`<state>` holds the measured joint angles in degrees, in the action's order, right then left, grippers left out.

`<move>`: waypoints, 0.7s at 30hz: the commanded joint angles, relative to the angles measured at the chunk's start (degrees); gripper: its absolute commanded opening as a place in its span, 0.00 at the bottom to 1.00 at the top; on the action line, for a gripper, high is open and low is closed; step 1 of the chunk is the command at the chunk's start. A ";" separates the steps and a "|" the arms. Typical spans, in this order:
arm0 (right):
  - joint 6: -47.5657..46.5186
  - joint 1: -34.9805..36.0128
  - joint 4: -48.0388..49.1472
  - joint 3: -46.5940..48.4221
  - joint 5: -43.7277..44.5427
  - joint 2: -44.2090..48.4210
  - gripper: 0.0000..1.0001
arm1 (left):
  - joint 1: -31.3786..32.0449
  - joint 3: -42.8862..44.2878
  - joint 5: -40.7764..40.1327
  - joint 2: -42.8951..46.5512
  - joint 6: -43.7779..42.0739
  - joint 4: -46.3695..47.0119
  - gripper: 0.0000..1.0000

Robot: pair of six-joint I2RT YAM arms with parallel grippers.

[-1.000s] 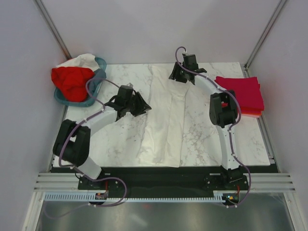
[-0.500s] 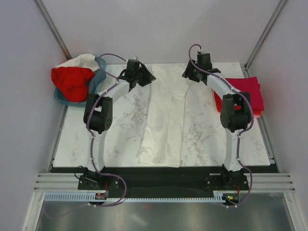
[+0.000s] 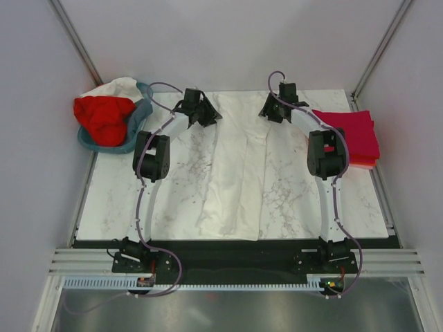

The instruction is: Fold and stack the t-shirts

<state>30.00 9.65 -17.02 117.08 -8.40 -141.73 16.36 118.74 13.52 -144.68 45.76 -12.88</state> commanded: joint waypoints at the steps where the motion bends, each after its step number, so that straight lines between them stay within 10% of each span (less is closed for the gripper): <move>1: 1.20 0.37 -1.09 1.93 -0.12 -2.14 0.56 | -0.10 3.87 1.51 -2.09 0.82 -0.83 0.48; 7: 2.34 0.37 -1.18 5.26 -1.44 -5.57 0.42 | -0.36 8.26 1.78 -5.61 1.79 -1.79 0.45; 16: 5.59 0.46 -1.35 15.19 -3.46 -12.25 0.15 | -4.32 9.58 1.25 -7.19 6.89 1.72 0.02; 21: 8.23 0.63 0.93 19.15 -5.65 -15.32 0.20 | -5.99 10.46 1.77 -8.07 8.03 4.01 0.04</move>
<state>36.25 9.80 -16.32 133.64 -12.71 -154.06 11.86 126.21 15.49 -150.87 51.51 -12.05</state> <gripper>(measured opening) 0.173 0.043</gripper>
